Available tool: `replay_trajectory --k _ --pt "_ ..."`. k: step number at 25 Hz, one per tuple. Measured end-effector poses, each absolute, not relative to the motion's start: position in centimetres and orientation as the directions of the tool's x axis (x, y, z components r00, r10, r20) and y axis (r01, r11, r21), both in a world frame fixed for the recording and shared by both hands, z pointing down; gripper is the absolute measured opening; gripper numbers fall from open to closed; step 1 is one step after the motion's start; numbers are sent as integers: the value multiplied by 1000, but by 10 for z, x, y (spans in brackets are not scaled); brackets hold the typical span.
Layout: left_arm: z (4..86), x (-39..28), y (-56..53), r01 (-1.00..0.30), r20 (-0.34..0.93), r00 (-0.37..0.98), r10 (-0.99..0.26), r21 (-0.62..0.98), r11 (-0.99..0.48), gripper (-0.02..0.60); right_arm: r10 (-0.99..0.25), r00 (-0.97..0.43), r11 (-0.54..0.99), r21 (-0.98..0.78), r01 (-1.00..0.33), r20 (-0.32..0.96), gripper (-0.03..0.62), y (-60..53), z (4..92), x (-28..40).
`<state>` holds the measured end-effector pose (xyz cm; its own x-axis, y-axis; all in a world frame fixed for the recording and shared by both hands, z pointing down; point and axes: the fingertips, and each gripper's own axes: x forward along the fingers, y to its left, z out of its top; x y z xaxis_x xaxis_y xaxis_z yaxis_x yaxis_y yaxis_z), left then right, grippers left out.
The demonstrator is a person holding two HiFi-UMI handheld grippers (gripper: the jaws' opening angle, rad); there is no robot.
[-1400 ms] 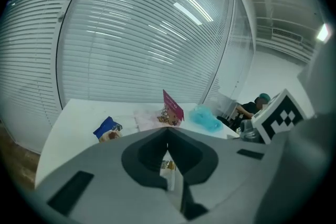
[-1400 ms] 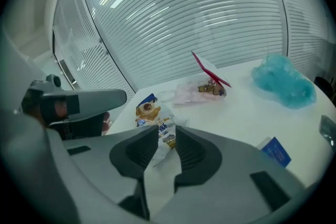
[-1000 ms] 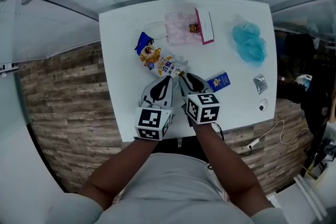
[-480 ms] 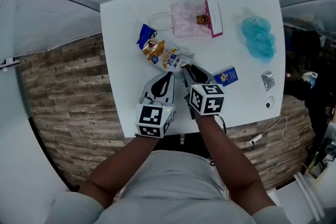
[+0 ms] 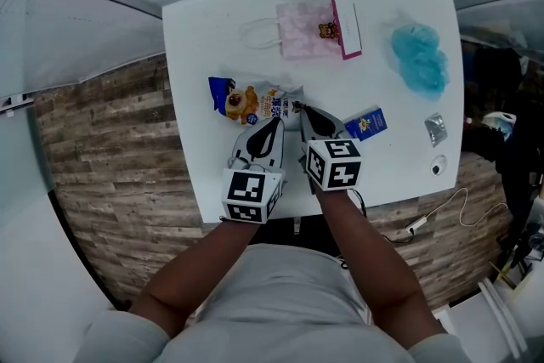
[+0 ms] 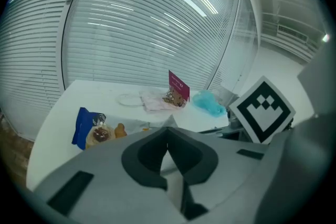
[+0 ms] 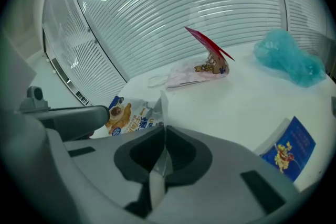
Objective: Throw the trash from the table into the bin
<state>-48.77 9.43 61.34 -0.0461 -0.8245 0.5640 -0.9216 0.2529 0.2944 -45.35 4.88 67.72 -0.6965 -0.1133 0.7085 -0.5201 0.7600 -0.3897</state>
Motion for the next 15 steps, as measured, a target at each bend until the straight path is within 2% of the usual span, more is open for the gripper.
replay_trajectory --k 15 --pt "596 -465 83 -936 543 -26 -839 281 210 5 -213 -733 751 -371 -546 646 12 36 628 -424"
